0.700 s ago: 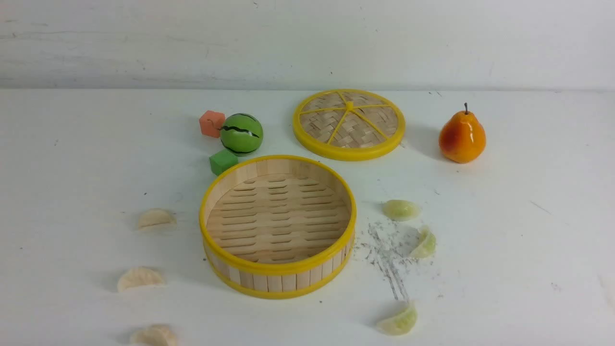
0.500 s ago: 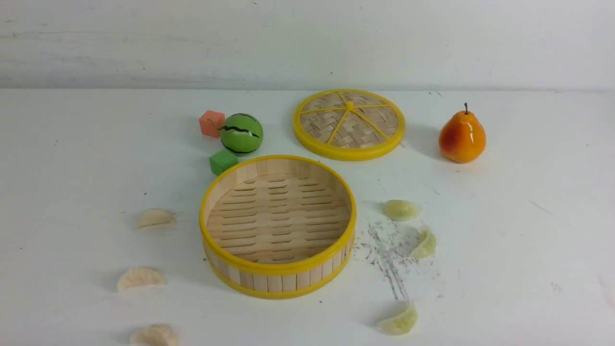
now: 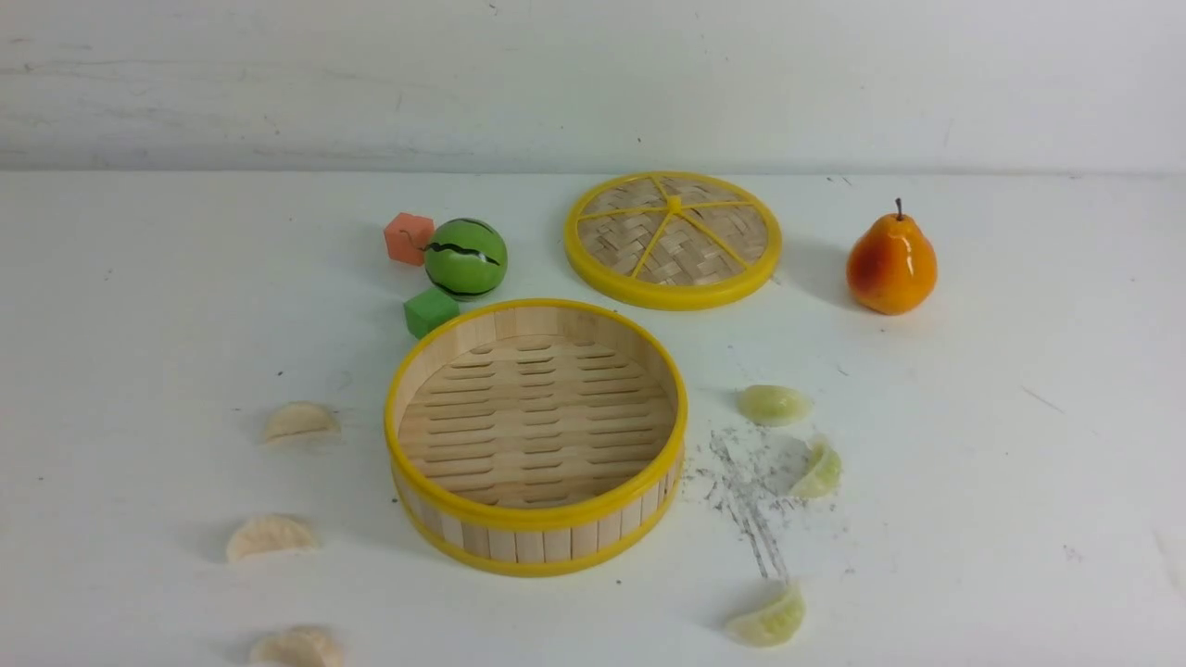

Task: Put the dumplings into the steamer on the white table.
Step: 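Reach for and grasp a dumpling on the table with the left gripper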

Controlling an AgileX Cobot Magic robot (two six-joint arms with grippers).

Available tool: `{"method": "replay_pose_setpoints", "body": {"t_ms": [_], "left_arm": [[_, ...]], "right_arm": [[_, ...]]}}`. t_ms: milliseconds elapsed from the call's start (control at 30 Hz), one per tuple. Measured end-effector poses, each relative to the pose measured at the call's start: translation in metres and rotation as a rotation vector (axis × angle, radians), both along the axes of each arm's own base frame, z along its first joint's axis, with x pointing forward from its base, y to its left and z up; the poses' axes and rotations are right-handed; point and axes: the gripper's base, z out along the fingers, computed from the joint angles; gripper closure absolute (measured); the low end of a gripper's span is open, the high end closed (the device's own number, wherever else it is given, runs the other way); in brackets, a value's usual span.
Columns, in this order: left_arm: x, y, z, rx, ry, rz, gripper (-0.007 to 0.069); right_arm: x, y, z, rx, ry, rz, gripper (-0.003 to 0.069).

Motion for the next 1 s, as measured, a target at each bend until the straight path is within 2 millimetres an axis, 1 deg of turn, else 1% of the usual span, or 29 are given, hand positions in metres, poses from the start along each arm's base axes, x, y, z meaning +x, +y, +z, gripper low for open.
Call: {"method": "replay_pose_setpoints", "body": {"t_ms": [800, 900, 933, 1000], "left_arm": [[0.000, 0.000, 0.000, 0.001, -0.005, 0.000, 0.0575], [0.002, 0.000, 0.006, -0.001, -0.076, -0.004, 0.0571], [0.002, 0.000, 0.006, -0.001, -0.076, -0.004, 0.0571], [0.004, -0.001, 0.018, -0.004, -0.207, -0.010, 0.0568]], "right_arm": [[0.000, 0.000, 0.000, -0.015, -0.004, 0.000, 0.0419], [0.001, -0.001, 0.002, -0.024, -0.045, -0.005, 0.0419], [0.002, -0.001, 0.003, -0.024, -0.052, -0.005, 0.0419], [0.003, -0.002, 0.011, -0.029, -0.151, -0.014, 0.0419]]}}
